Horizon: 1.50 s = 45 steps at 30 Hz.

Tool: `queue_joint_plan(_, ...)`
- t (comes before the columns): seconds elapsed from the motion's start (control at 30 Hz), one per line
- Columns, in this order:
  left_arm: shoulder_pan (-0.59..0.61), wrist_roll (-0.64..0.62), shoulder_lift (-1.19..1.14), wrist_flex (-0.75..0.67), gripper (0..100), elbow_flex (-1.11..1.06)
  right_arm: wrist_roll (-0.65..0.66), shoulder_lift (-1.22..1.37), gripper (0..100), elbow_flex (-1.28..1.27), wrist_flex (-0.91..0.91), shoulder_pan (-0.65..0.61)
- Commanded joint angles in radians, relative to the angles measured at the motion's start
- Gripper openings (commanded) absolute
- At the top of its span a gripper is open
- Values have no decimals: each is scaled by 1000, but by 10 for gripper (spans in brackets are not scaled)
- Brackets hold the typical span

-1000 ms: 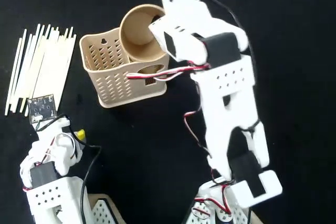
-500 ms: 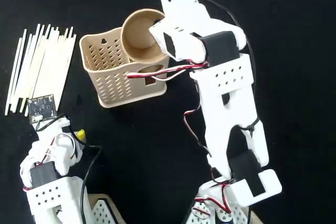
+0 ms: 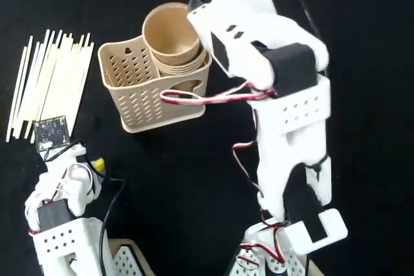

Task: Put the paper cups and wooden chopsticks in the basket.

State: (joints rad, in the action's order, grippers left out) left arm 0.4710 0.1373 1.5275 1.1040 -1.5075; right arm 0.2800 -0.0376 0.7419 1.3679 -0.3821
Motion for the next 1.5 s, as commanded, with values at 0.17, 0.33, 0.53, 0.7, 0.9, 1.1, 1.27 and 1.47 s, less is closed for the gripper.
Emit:
queue_joint_plan(0.17,-1,-11,9,-17,259,5,2,24,77,31,-31,-55)
queue_joint_plan(0.33,-7,-11,9,-21,259,4,2,-74,11,101,114,11)
queue_joint_plan(0.53,2,-2,9,-21,264,24,166,-208,13,96,407,32)
queue_joint_plan(0.7,64,23,-3,9,264,188,181,-418,13,-242,399,157)
queue_joint_plan(0.9,81,51,-31,118,265,463,201,-679,13,-857,318,238)
queue_joint_plan(1.1,85,138,-330,178,265,711,44,-766,13,-1449,-114,385)
queue_joint_plan(1.27,81,178,-680,178,265,935,26,-690,13,-1693,-463,465)
queue_joint_plan(1.47,79,242,-1056,173,265,1193,-26,-657,13,-1972,-895,425)
